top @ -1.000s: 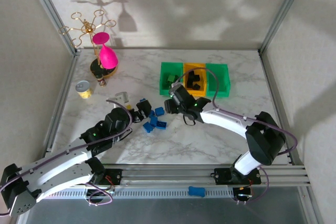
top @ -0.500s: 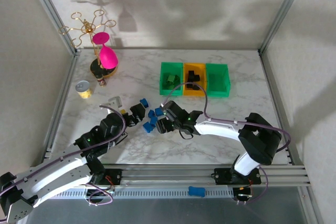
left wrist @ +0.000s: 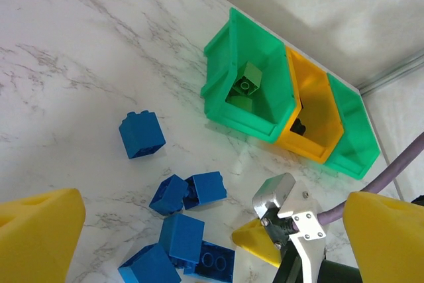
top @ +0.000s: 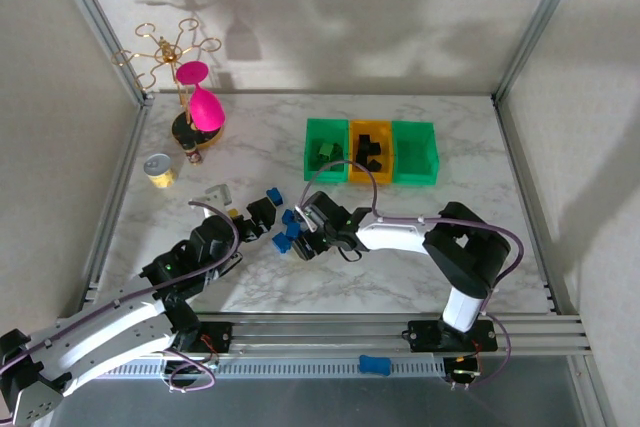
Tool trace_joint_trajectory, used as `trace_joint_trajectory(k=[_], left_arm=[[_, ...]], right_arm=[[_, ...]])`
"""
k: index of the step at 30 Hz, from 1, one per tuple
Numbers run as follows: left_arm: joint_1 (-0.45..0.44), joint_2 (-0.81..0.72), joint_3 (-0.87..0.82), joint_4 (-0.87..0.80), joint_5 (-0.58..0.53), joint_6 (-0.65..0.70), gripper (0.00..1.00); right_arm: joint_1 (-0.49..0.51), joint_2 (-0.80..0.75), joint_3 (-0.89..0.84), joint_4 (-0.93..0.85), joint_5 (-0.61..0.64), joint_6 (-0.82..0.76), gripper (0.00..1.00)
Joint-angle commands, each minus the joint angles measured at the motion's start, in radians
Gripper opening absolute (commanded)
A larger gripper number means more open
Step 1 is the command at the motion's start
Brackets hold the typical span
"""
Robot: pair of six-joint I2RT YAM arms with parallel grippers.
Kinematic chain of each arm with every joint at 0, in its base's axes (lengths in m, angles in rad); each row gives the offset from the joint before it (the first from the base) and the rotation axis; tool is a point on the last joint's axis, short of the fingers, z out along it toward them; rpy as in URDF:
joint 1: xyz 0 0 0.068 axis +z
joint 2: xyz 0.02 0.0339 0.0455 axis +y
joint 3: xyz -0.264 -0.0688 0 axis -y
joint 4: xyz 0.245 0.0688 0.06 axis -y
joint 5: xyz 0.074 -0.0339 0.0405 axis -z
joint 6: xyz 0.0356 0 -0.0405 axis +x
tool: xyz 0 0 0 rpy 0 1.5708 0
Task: Sort the legos into containers by color
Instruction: Pick up the lego from the center of the table.
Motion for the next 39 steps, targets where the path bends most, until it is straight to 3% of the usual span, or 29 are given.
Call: trace_joint_trajectory(k=[1,8,21,31,39], left_arm=[[0.010,-0.010,-0.013,-0.023,-0.034,-0.009,1.00],[0.011,-0.004,-0.015,-0.019,-0.034,-0.007,1.00],[0.011,0.002,-0.015,-0.006,-0.029,-0.005,1.00],[0.012,0.007,-0.008,-0.002,-0.032,-0.005,1.00],[0.012,0.035,0.020,0.007,-0.012,0.005,1.00]], right_arm=[[0.001,0.027,0.036,0.024,-0.049,-0.057,0.75],[0.020,0.044,0.048,0.000,-0.102,-0.071,0.65],[0.044,0.069,0.047,-0.019,0.021,-0.036,0.50],[0.044,0.041,0.039,-0.010,0.025,-0.004,0.32],[0.017,-0.060,0.012,-0.039,0.008,0.068,0.30]])
